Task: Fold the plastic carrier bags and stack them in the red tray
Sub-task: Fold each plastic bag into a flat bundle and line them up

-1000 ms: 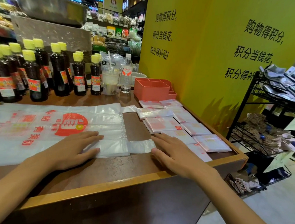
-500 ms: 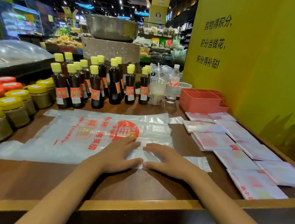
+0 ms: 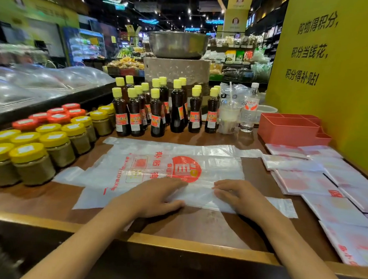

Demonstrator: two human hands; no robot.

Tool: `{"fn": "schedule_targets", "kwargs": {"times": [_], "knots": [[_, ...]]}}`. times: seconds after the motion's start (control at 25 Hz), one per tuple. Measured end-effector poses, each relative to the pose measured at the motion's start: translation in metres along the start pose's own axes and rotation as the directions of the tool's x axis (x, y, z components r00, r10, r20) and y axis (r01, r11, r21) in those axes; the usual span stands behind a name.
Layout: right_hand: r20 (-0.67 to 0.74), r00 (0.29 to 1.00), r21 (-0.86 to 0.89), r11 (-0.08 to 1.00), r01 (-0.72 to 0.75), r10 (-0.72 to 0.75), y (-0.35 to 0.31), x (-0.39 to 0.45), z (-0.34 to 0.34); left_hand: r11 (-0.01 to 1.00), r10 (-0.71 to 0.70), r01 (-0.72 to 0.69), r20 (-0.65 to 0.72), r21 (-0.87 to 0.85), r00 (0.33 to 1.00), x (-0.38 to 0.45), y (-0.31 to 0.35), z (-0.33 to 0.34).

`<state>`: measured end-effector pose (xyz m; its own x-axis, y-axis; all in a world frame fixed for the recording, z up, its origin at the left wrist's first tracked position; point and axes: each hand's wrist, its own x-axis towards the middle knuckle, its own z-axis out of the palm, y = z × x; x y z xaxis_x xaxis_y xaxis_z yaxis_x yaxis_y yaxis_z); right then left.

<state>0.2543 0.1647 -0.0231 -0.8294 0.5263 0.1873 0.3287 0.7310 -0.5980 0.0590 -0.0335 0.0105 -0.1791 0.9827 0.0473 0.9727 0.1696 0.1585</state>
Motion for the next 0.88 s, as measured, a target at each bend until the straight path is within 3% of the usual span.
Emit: {"fn": "schedule_targets", "kwargs": {"times": [0.16,0.24,0.4,0.6,0.72,0.8,0.88], "knots": [[-0.034,0.998,-0.144,0.988,0.053,-0.058,-0.021,-0.016,-0.011,0.993,-0.112,0.112,0.004,0.02,0.994,-0.026,-0.005,-0.009],[0.037,0.988,-0.286,0.946,0.156,-0.151,-0.037,-0.026,-0.013,0.988,-0.15,0.151,0.011,-0.045,0.989,-0.035,-0.001,-0.008],[0.101,0.97,-0.375,0.895,0.242,-0.22,-0.04,-0.029,-0.011,0.98,-0.135,0.141,0.055,-0.143,0.989,-0.047,0.006,-0.009],[0.215,0.973,-0.239,0.961,0.14,-0.088,-0.04,-0.025,-0.05,0.989,-0.108,0.111,0.043,-0.094,0.993,-0.05,-0.001,-0.045],[0.228,0.973,-0.226,0.969,0.099,-0.046,-0.047,-0.007,-0.062,0.992,-0.127,0.127,-0.006,0.019,0.992,-0.031,-0.007,-0.056],[0.194,0.981,-0.406,0.911,0.072,0.009,-0.055,0.007,-0.06,0.973,-0.193,0.203,-0.095,0.111,0.977,-0.018,-0.005,-0.045],[0.089,0.996,-0.602,0.795,0.075,-0.026,-0.066,0.015,-0.045,0.959,-0.209,0.244,-0.225,0.142,0.952,-0.012,0.005,-0.022]]}}
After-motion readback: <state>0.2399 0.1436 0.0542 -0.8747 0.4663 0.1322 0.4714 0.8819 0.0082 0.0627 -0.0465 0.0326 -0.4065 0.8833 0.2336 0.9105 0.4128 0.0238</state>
